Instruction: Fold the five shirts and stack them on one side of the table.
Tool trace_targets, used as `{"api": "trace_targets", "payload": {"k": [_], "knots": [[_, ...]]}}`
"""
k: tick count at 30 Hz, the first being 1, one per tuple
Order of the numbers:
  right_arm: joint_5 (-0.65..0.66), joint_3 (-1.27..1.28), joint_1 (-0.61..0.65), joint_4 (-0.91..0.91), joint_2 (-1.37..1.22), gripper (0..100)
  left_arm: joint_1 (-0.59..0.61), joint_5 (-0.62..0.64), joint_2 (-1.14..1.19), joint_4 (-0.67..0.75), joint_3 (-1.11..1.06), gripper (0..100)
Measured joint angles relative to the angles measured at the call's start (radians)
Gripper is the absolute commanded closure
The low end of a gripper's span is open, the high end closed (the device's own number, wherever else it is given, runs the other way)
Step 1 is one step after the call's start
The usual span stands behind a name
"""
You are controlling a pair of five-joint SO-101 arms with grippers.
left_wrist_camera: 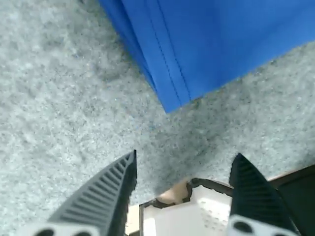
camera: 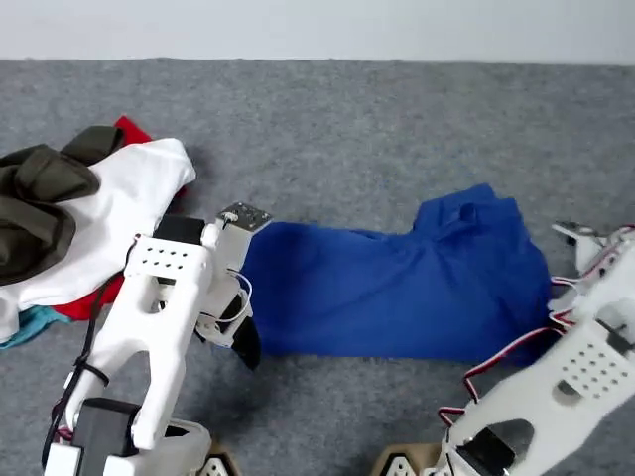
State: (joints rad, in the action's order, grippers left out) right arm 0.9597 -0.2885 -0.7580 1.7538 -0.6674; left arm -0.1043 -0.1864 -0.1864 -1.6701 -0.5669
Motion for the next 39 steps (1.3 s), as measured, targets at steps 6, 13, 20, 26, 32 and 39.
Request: {"api": "trace_targets", "payload": {"k": [6,13,20,26,32,39], "knots": [[0.043,0.071,-0.058,0.000,0.121,98.9,0.000,0.000,0.000,0.000,0.000,71],[0.049,0.103,-0.061,0.002,0.242,70.8,0.000,0.000,0.000,0.000,0.000,71],[0.052,0.103,-0.063,0.002,0.365,59.2,0.000,0.000,0.000,0.000,0.000,71],[0.052,0.103,0.025,-0.012,0.427,62.5,0.000,0.000,0.000,0.000,0.000,71],[-0.075,0.103,0.229,-0.229,0.384,62.5,0.000,0.000,0.000,0.000,0.000,71],[-0.204,-0.012,0.377,-0.445,0.199,62.6,0.000,0.000,0.000,-0.017,0.000,71]]}}
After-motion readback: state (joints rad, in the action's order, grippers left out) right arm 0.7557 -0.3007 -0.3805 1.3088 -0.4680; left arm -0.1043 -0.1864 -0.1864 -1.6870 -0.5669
